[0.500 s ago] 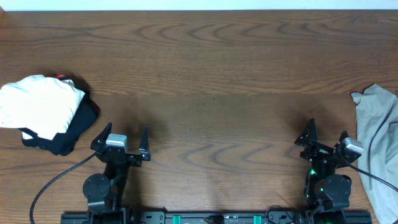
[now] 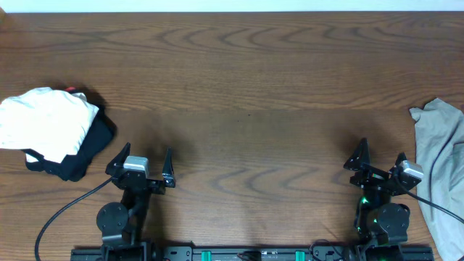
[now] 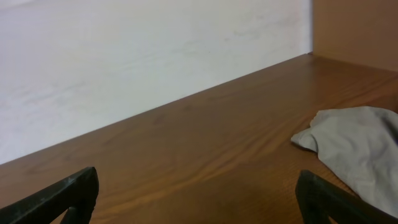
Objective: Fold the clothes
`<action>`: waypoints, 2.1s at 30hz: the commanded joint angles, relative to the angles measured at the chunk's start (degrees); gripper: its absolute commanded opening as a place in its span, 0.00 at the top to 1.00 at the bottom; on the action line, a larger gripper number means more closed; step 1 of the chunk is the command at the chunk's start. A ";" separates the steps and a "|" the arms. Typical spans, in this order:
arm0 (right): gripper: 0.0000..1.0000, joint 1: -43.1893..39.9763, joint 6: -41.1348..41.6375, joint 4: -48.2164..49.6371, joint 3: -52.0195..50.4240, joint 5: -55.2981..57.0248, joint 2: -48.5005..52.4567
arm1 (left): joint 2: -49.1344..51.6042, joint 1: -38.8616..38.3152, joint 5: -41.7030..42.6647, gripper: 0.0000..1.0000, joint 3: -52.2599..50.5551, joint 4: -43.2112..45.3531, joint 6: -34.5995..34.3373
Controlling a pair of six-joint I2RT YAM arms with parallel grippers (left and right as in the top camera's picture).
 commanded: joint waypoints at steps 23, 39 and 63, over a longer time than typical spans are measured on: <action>0.01 -0.42 -1.05 -0.31 -0.15 -0.22 -0.35 | -0.31 -0.33 -0.28 0.02 -1.29 -1.49 0.39; 0.01 -0.42 -0.83 -0.26 -0.15 -0.31 -0.35 | -0.31 -0.33 -0.26 0.02 -1.29 -1.46 0.39; 0.01 -0.44 -0.85 -10.03 5.01 -11.13 -0.09 | 0.68 -0.33 6.10 0.02 0.63 -1.51 -14.14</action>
